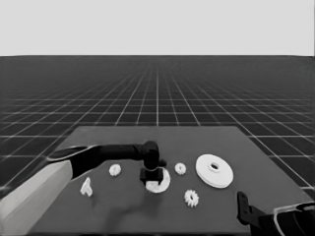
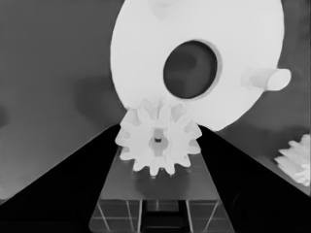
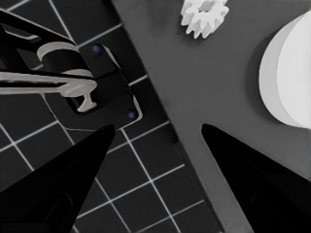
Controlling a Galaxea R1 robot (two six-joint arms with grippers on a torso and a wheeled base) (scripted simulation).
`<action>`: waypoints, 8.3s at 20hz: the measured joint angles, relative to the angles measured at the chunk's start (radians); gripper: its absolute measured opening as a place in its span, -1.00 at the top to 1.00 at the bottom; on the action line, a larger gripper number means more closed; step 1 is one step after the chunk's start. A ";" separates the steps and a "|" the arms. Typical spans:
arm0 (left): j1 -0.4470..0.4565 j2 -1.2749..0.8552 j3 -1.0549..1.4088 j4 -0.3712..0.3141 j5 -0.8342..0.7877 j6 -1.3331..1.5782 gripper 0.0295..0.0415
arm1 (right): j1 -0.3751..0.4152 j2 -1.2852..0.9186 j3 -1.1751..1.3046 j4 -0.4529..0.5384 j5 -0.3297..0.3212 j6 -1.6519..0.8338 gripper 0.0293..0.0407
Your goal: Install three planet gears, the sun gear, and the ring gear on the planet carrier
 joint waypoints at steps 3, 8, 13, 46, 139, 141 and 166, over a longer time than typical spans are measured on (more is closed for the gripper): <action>0.003 0.000 -0.002 0.002 -0.001 0.001 0.19 | 0.000 0.000 0.000 0.000 0.000 0.000 -0.61; 0.004 0.000 -0.002 0.002 -0.001 0.001 -0.49 | 0.000 0.000 0.000 0.000 0.000 0.000 -0.61; -0.055 -0.012 0.051 -0.061 0.020 -0.036 -0.49 | 0.000 0.000 0.000 0.000 0.000 0.000 -0.61; -0.018 -0.364 -0.240 -0.097 -0.187 0.583 0.72 | 0.000 0.000 0.000 0.000 0.000 0.000 -0.61; -0.522 -1.201 1.067 -0.048 -0.860 1.824 -0.49 | 0.198 1.092 -1.465 0.399 -0.209 0.712 0.66; -0.522 -1.201 1.067 -0.048 -0.860 1.824 -0.49 | 0.198 1.093 -1.465 0.399 -0.209 0.712 0.67; -0.522 -1.201 1.067 -0.048 -0.860 1.824 -0.49 | 0.219 1.170 -1.224 0.380 -0.314 1.018 0.67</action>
